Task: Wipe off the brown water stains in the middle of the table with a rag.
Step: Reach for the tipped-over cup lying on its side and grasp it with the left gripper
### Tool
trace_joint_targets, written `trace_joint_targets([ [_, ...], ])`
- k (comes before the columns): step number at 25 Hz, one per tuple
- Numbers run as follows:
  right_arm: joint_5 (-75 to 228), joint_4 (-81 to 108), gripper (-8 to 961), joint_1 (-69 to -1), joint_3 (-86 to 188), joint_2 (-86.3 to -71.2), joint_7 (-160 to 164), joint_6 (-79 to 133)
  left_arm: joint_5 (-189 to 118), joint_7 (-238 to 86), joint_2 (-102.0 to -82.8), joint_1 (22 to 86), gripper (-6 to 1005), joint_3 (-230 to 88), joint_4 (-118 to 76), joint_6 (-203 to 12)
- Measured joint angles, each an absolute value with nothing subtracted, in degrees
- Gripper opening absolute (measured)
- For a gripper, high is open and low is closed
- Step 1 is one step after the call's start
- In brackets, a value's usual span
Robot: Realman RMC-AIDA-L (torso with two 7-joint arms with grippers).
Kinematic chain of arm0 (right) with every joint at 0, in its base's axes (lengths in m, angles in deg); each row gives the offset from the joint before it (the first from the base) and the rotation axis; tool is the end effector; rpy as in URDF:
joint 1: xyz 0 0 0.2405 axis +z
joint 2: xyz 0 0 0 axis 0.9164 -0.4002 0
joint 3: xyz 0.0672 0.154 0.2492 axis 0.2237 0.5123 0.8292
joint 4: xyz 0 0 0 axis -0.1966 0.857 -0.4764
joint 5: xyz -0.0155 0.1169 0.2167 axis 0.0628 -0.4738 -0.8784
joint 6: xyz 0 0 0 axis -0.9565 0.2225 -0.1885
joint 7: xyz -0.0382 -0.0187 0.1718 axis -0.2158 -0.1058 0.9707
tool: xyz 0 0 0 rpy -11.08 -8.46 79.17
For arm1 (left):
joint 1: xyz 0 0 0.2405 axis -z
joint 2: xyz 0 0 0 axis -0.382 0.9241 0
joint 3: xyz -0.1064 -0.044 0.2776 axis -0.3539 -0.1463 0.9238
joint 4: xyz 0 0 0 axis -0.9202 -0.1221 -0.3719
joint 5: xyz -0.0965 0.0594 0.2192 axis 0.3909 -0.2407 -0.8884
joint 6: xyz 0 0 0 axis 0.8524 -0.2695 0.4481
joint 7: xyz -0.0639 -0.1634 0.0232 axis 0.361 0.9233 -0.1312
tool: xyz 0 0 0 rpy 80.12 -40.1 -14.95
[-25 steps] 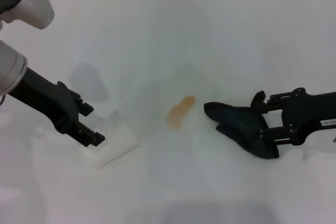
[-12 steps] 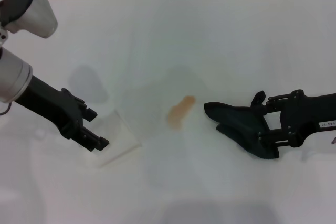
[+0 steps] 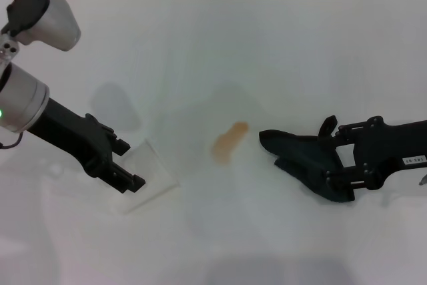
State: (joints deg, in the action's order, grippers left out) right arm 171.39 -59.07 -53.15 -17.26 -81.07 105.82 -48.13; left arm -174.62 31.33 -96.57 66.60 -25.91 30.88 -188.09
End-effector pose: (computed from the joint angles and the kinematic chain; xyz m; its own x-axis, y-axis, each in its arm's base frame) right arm 0.2668 0.3487 -0.0291 0.9136 -0.3506 -0.2060 -0.3868 -0.9056 -0.1742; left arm -0.2606 0.4154 -0.0383 0.8612 0.4512 -0.2341 0.4499 -0.8909 -0.0618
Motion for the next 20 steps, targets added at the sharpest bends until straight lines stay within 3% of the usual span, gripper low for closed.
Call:
trace_joint_targets([
  [20,171.4,-59.3,621,-53.5,-17.2,-81.06,105.9,-48.4,-176.4,33.1,-96.01,68.5,883,-23.6,30.5,-191.2],
])
